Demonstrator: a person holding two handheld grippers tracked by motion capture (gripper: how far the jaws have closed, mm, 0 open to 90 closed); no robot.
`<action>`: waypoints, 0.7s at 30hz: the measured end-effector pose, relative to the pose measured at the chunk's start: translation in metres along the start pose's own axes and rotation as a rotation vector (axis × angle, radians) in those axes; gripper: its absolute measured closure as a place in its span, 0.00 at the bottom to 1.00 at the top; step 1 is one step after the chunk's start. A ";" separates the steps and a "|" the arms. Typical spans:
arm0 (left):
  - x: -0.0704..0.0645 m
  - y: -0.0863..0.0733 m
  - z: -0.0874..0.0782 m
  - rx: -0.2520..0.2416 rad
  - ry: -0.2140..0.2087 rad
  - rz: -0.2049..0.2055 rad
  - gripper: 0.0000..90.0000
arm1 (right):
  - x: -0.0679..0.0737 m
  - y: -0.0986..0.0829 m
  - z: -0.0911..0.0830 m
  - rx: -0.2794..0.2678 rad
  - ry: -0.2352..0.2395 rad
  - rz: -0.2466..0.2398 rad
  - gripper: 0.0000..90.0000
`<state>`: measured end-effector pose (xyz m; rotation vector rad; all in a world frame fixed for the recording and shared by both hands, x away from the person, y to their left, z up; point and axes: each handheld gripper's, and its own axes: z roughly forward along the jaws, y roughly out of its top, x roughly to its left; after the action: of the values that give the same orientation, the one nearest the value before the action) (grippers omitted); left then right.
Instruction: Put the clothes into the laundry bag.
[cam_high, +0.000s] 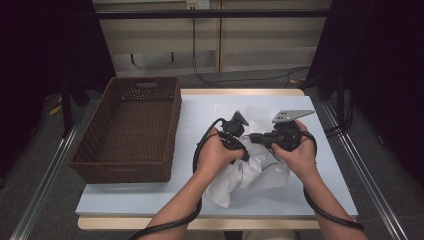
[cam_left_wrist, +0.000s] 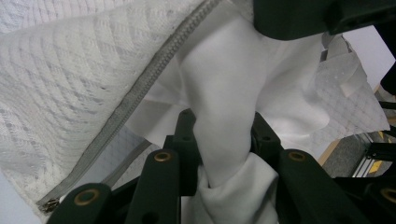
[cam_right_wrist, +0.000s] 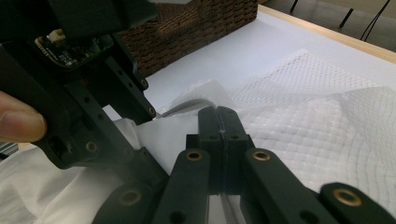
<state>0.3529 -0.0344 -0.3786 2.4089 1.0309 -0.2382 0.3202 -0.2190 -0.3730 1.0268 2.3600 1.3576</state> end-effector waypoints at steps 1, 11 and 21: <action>0.000 0.000 0.000 -0.002 -0.001 -0.007 0.78 | 0.000 0.000 0.000 -0.002 -0.002 0.001 1.00; 0.001 0.002 0.000 -0.005 0.003 -0.006 0.78 | -0.001 0.000 -0.002 -0.004 0.001 0.003 1.00; 0.002 0.004 0.002 -0.008 0.003 -0.014 0.78 | -0.001 0.000 -0.002 -0.009 -0.003 0.003 1.00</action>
<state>0.3568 -0.0363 -0.3793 2.3966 1.0479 -0.2357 0.3197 -0.2207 -0.3722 1.0299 2.3489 1.3660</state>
